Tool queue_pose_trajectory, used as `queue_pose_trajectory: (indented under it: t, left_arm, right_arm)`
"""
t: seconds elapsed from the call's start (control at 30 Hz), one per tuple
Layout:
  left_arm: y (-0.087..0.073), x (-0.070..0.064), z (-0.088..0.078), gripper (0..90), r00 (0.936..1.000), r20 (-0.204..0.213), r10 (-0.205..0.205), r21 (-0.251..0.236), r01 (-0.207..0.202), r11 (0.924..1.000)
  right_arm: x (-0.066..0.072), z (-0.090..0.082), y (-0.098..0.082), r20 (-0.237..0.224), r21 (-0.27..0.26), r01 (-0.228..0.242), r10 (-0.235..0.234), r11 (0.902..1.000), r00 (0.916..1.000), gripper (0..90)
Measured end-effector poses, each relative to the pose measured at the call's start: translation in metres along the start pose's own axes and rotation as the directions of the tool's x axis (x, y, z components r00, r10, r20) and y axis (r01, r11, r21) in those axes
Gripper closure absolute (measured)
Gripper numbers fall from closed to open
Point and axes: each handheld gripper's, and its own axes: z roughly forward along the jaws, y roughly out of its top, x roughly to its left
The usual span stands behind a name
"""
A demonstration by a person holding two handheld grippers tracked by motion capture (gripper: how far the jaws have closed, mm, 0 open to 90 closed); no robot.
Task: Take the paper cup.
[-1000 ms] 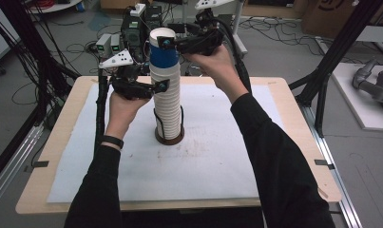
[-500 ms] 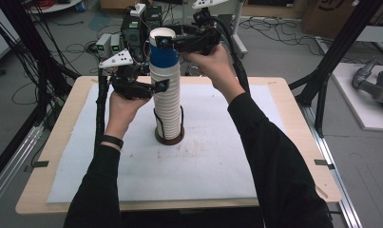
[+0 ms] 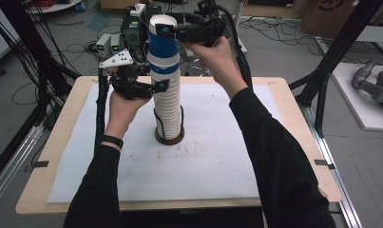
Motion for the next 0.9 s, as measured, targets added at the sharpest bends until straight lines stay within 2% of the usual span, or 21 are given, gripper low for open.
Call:
queue_pose_trajectory:
  t: [0.23, 0.27, 0.47, 0.77, 0.9]
  left_arm:
    - [0.000, 0.000, 0.000, 13.0, 1.0000, -0.001, 0.000, 0.002, 0.000, 1.0000]
    - [0.000, 0.000, 0.000, 13.0, 1.0000, 0.000, -0.002, 0.001, 0.002, 1.0000]
    - [0.000, -0.001, 0.000, 13.0, 1.0000, -0.001, -0.002, 0.001, 0.002, 1.0000]
    - [0.000, -0.002, 0.001, 12.0, 0.9999, -0.013, 0.003, 0.003, -0.003, 1.0000]
    - [0.001, -0.002, 0.001, 7.4, 0.9996, -0.024, -0.017, 0.005, 0.017, 0.9998]
  right_arm:
    - [0.003, -0.008, 0.011, -0.006, -0.057, 0.006, -0.007, 0.9984, 1.0000, 31.4]
    - [0.006, -0.012, 0.017, -0.005, -0.080, 0.017, -0.018, 0.9967, 0.9998, 31.4]
    - [0.011, -0.026, 0.030, 0.015, -0.121, 0.045, -0.043, 0.9916, 0.9989, 31.4]
    - [0.014, -0.049, 0.035, 0.032, -0.138, 0.069, -0.066, 0.9879, 0.9973, 31.4]
    - [0.014, -0.059, 0.032, 0.041, -0.134, 0.074, -0.069, 0.9883, 0.9968, 31.4]
